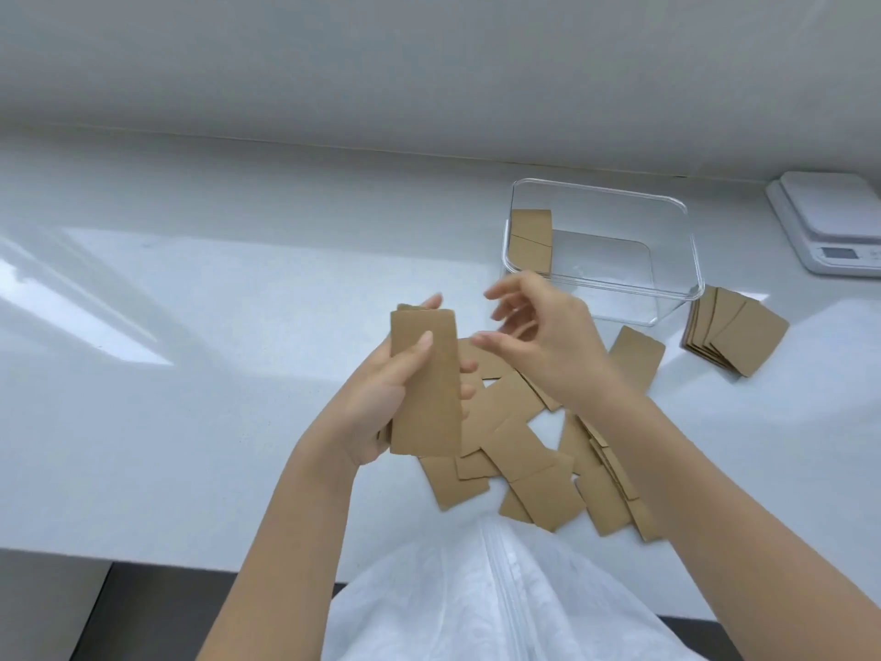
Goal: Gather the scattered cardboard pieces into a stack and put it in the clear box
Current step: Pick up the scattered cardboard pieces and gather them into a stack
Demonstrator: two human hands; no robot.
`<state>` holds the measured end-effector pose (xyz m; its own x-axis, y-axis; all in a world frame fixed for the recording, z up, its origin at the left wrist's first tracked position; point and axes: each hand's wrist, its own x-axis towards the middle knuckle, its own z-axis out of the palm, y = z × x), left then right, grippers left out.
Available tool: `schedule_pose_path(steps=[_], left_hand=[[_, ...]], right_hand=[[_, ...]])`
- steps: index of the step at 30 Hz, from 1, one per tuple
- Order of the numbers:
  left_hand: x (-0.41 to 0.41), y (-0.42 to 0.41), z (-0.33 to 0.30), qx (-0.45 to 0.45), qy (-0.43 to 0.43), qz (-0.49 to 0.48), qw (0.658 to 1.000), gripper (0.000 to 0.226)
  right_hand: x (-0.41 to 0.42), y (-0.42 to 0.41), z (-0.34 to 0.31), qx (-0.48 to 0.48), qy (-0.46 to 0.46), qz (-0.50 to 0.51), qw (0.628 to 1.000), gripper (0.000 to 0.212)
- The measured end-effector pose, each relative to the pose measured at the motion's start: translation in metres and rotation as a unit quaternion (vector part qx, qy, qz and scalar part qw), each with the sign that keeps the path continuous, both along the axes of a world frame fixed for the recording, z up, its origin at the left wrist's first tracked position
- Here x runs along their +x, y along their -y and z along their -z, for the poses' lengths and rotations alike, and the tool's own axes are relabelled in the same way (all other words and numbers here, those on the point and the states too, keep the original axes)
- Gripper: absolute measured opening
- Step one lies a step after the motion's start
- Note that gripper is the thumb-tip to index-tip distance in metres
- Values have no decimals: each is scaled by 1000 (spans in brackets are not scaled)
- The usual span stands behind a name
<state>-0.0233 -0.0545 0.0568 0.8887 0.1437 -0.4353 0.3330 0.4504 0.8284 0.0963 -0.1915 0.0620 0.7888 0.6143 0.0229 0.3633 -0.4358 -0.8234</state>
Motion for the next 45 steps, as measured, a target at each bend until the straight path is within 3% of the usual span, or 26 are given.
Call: schedule_pose_path(steps=[2,6,9,11,16,19,22,26,30,33,35,40,45], left_hand=[[-10,-3,5,-14,-17,-42,999,33],[-33,-3,16,-60,-66,-102,991,28],[-43,2,26,-75,-92,-142,983,27],[-47,6,34,-75,-84,-156,981,30],[-50,12,43,-78,-88,-194,974,32],[-49,11,46,-71,-100,-198,972,30],[-45,8,49,-61,-103,-206,971,31],[-39,7,51,-78,-96,-211,970,31],[-34,5,53,-80,-99,-206,970,32],[-31,3,53,-77,-104,-202,971,33],[-29,1,55,-73,-109,-197,972,33],[-26,-3,59,-66,-113,-184,974,33],[-20,-13,61,-47,-107,-173,978,31]], right_hand=[[1,24,17,-61,-34,62,996,32],[-19,58,56,-298,-90,32,950,45],[-37,60,73,-412,-32,1,911,67],[-43,57,82,-436,-12,1,900,71],[-38,53,87,-408,-47,1,912,55],[-26,62,77,-256,-191,25,947,23],[-11,69,68,-112,-349,93,926,14],[-5,56,78,-29,-433,214,875,18],[-17,32,98,-65,-373,297,877,26],[-24,17,97,-187,-202,272,922,31],[-27,7,92,-251,-129,243,928,36],[-20,-9,90,-328,-124,199,915,43],[-10,-29,81,-303,-150,201,919,36]])
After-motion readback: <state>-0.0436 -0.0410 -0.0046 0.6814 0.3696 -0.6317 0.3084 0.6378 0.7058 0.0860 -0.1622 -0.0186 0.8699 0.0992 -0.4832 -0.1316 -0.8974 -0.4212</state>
